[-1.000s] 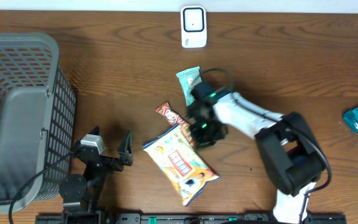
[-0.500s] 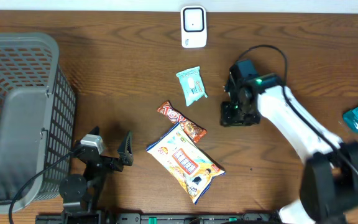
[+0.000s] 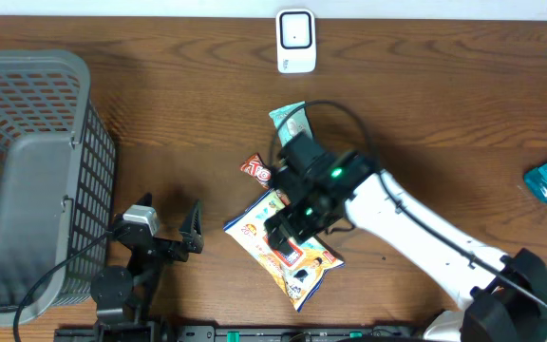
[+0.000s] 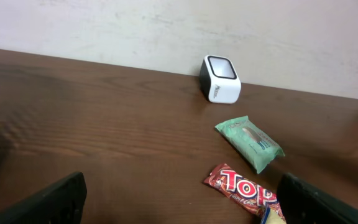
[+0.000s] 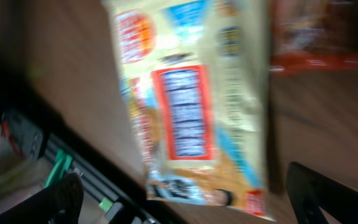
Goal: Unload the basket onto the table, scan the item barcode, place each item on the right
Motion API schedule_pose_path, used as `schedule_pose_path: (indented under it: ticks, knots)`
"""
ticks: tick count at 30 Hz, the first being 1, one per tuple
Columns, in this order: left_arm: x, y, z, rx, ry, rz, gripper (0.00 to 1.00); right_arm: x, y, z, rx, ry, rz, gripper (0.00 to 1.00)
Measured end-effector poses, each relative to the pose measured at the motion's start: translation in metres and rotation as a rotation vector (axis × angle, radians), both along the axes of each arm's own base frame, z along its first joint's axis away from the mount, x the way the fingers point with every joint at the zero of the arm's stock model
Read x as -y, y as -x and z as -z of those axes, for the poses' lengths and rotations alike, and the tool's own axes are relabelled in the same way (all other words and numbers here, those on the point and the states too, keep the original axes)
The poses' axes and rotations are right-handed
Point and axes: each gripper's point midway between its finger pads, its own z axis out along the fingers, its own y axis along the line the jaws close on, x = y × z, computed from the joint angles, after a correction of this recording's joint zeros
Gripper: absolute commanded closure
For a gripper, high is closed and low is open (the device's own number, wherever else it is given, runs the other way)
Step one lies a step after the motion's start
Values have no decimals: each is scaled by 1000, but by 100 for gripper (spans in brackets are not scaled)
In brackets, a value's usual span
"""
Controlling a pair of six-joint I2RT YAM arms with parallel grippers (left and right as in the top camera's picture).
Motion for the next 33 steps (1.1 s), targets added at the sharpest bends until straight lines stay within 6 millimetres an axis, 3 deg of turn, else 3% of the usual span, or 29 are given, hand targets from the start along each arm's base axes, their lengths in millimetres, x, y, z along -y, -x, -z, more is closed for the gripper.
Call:
schedule_pose_path:
  ticks: [2,7,10,14,17,23,26,33]
  knots:
    - [0,0,0,0,0,0,2,-11,9,0,16,-7,-40,18]
    - [0,0,0,0,0,0,2,-38,19,12,70,-54,-76,73]
    - [0,0,0,0,0,0,2,-43,24,30,72,-63,-54,86]
    - [0,0,0,0,0,0,2,-32,27,66,32,2,3,97]
    - [0,0,0,0,0,0,2,-22,30,88,-15,66,40,99]
    - [0,0,0,0,0,0,2,-3,19,95,-30,159,169,99]
    - [0,0,0,0,0,0,2,18,3,97,-19,223,277,99]
    - [0,0,0,0,0,0,2,68,-57,96,44,258,489,95]
